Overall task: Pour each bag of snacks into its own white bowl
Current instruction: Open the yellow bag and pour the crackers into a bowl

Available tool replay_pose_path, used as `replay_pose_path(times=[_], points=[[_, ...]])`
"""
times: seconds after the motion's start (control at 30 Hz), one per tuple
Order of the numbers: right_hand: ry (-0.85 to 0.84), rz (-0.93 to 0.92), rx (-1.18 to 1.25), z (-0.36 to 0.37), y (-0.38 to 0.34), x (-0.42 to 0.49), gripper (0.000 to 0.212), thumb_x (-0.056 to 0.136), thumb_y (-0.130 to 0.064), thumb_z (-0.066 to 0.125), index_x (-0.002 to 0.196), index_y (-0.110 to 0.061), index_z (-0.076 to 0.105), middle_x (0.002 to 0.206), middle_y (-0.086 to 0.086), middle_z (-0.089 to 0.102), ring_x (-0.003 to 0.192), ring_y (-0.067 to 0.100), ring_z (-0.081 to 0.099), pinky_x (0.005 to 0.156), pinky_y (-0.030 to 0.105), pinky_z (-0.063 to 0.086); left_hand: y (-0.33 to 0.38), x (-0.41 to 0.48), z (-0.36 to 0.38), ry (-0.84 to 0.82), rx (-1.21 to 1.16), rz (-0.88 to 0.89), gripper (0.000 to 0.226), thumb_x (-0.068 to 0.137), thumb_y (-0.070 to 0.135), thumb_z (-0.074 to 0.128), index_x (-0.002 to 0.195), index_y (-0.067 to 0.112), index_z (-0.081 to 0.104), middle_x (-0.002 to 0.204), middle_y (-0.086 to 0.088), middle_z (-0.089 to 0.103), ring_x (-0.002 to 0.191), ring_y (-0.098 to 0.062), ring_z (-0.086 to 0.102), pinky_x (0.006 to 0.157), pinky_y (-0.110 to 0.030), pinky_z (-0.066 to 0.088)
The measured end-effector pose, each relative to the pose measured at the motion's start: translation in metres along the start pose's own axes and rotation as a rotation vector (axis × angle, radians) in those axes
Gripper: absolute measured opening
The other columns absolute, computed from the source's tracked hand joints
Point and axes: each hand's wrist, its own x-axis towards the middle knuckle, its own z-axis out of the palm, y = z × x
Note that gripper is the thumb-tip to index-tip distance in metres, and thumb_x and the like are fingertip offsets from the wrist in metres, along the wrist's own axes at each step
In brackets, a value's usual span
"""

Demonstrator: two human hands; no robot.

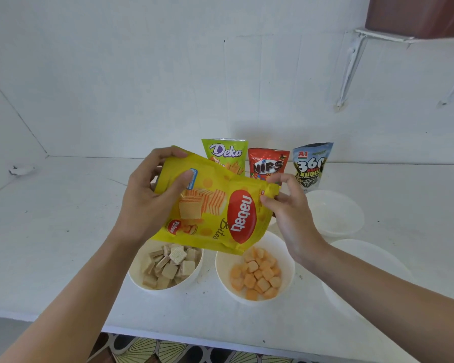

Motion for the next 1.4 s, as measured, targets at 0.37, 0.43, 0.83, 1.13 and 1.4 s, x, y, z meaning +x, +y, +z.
replay_pose_path(times=[0.37, 0.43, 0.83, 1.13, 1.4], points=[[0.001, 0.348, -0.032, -0.009, 0.029, -0.005, 0.028, 0.096, 0.002, 0.05, 0.106, -0.024, 0.048, 0.104, 0.014, 0.068, 0.087, 0.025, 0.066, 0.077, 0.041, 0.055, -0.006, -0.003, 0.019, -0.16, 0.175, 0.052, 0.025, 0.099, 0.021, 0.064, 0.117, 0.038, 0.067, 0.119, 0.007, 0.063, 0.111, -0.01, 0.064, 0.081, -0.03, 0.061], [0.012, 0.285, -0.043, -0.007, 0.023, -0.004, 0.027, 0.096, 0.001, 0.051, 0.106, -0.024, 0.049, 0.103, 0.014, 0.069, 0.089, 0.024, 0.068, 0.077, 0.039, 0.056, -0.004, 0.001, 0.016, -0.129, 0.162, 0.039, 0.024, 0.099, 0.021, 0.064, 0.117, 0.036, 0.067, 0.12, 0.007, 0.064, 0.11, -0.011, 0.064, 0.08, -0.027, 0.061], [-0.045, -0.106, -0.082, 0.008, -0.007, -0.008, 0.025, 0.099, -0.007, 0.058, 0.104, -0.032, 0.053, 0.094, 0.008, 0.073, 0.088, 0.018, 0.069, 0.077, 0.037, 0.059, 0.005, 0.007, -0.012, 0.064, 0.005, 0.046, 0.022, 0.099, 0.013, 0.064, 0.114, 0.028, 0.068, 0.109, -0.007, 0.066, 0.101, -0.029, 0.067, 0.078, -0.042, 0.06], [-0.04, 0.2, -0.173, 0.0, 0.02, -0.012, 0.019, 0.1, -0.009, 0.054, 0.106, -0.024, 0.044, 0.088, 0.016, 0.075, 0.08, 0.024, 0.07, 0.081, 0.05, 0.059, -0.003, -0.004, 0.007, -0.11, 0.134, -0.009, 0.026, 0.099, 0.016, 0.063, 0.117, 0.034, 0.068, 0.117, 0.005, 0.066, 0.108, -0.017, 0.064, 0.083, -0.038, 0.061], [-0.012, 0.144, -0.098, 0.0, 0.018, -0.011, 0.019, 0.103, -0.009, 0.051, 0.106, -0.027, 0.044, 0.095, 0.015, 0.074, 0.086, 0.024, 0.071, 0.077, 0.043, 0.06, 0.01, 0.006, 0.007, -0.128, 0.152, 0.027, 0.029, 0.099, 0.014, 0.062, 0.121, 0.032, 0.067, 0.117, 0.003, 0.064, 0.106, -0.014, 0.065, 0.077, -0.028, 0.061]])
